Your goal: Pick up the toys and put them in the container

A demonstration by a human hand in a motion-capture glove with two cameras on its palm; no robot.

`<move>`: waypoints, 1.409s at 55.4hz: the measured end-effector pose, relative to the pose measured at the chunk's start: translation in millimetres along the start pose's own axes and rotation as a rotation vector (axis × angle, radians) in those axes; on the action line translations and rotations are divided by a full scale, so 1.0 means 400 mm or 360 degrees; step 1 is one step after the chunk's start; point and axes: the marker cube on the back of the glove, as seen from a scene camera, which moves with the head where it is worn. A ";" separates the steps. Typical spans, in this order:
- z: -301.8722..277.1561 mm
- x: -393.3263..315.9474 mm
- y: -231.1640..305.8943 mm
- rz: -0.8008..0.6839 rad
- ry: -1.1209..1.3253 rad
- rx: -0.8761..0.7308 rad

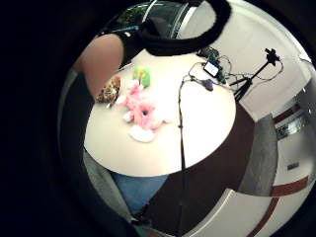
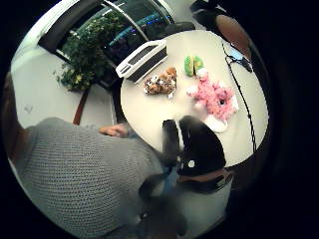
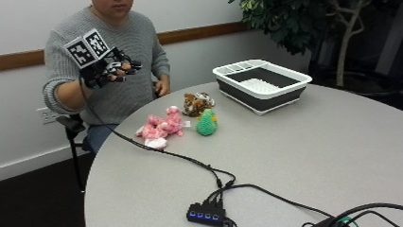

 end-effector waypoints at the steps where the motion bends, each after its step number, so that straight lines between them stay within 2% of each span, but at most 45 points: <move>1: 0.001 0.000 -0.001 0.0001 0.0001 -0.0002; 42: 0.008 0.018 -0.037 0.0042 0.0027 -0.0064; 49: 0.027 0.010 -0.087 0.0013 0.0013 -0.0143; 57: 0.057 -0.012 -0.231 -0.0064 0.0013 -0.0271; 65: 0.101 -0.025 -0.330 -0.0087 0.0062 -0.0351; 73: 0.195 0.019 -0.318 -0.0024 0.0067 -0.0458; 78: 0.307 0.060 -0.279 0.0107 0.0107 -0.0639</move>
